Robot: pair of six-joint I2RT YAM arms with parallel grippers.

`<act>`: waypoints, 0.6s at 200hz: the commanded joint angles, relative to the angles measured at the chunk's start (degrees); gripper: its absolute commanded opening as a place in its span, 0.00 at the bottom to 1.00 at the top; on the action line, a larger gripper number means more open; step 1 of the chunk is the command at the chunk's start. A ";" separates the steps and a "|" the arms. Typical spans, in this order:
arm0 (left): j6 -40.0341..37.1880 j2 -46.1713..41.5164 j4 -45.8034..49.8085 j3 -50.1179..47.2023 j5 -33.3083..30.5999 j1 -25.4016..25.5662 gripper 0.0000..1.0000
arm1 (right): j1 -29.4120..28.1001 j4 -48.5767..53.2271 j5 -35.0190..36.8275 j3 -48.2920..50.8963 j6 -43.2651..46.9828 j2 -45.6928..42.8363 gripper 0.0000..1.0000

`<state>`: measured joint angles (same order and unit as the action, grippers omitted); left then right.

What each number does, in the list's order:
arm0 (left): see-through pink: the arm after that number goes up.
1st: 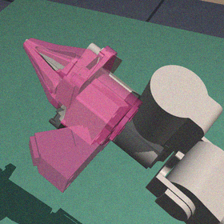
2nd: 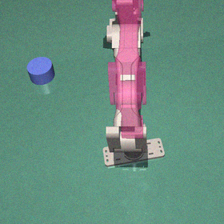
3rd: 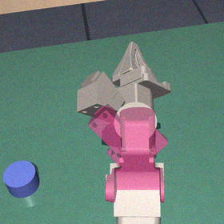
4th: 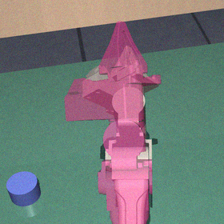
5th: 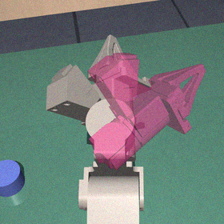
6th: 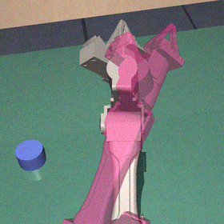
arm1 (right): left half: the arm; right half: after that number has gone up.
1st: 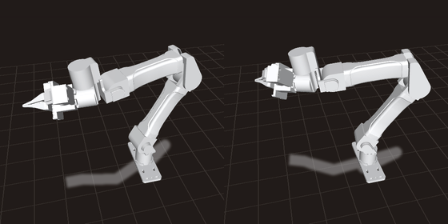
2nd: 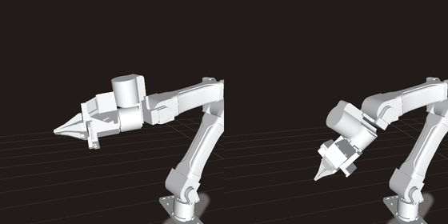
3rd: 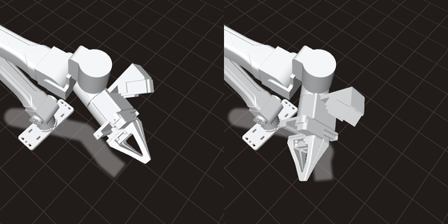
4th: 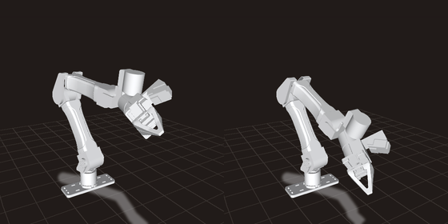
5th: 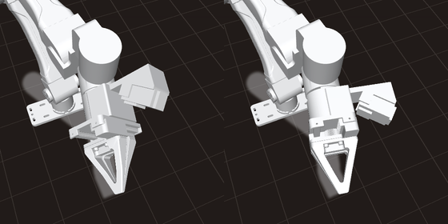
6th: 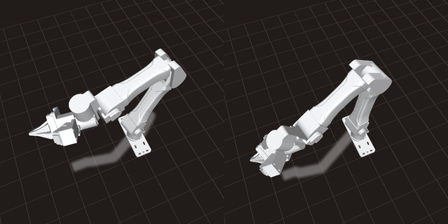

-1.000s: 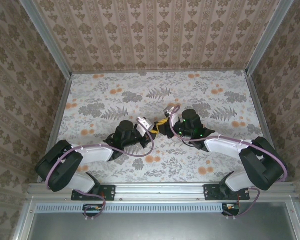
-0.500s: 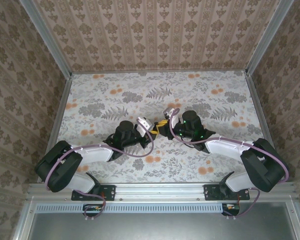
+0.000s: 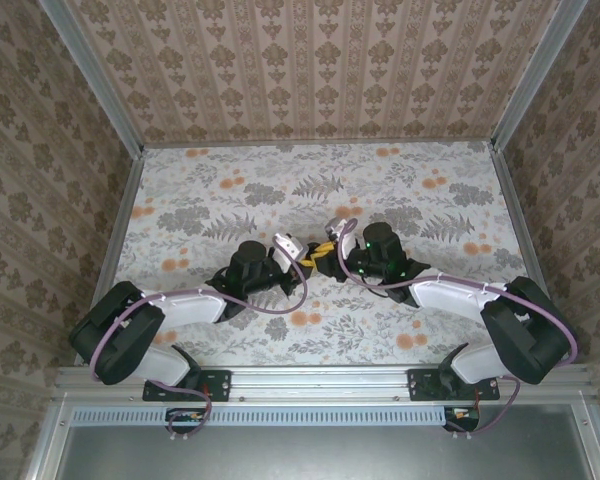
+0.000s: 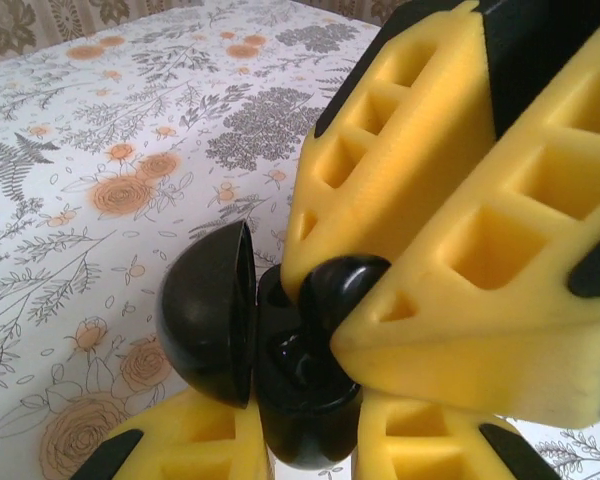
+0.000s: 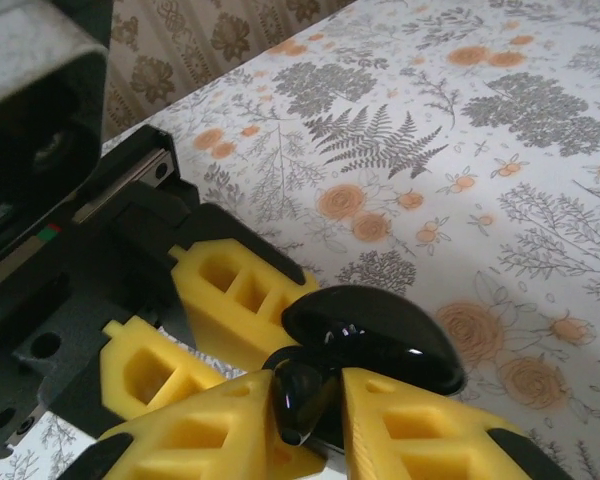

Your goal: Insert wireless bluetooth earbuds into charging case

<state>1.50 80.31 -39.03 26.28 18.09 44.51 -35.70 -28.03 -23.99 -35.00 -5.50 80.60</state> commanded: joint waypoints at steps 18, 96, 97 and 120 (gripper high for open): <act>-0.97 -1.58 -2.90 1.23 -0.11 -0.32 0.13 | -0.64 2.27 -2.47 0.73 0.31 -0.44 0.28; -1.50 -1.50 -2.55 0.72 -0.22 -0.12 0.13 | -0.52 1.85 -0.62 0.11 -1.53 -3.66 0.42; -1.50 -1.49 -2.55 0.71 -0.23 -0.13 0.13 | -0.51 1.85 -0.62 0.16 -1.58 -3.72 0.43; -1.75 -1.30 -2.55 0.36 -0.33 -0.08 0.14 | -0.49 2.06 -0.87 -0.05 -2.13 -4.97 0.49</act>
<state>1.26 80.07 -39.51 26.28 18.00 44.53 -35.90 -26.72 -24.27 -35.00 -6.42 78.08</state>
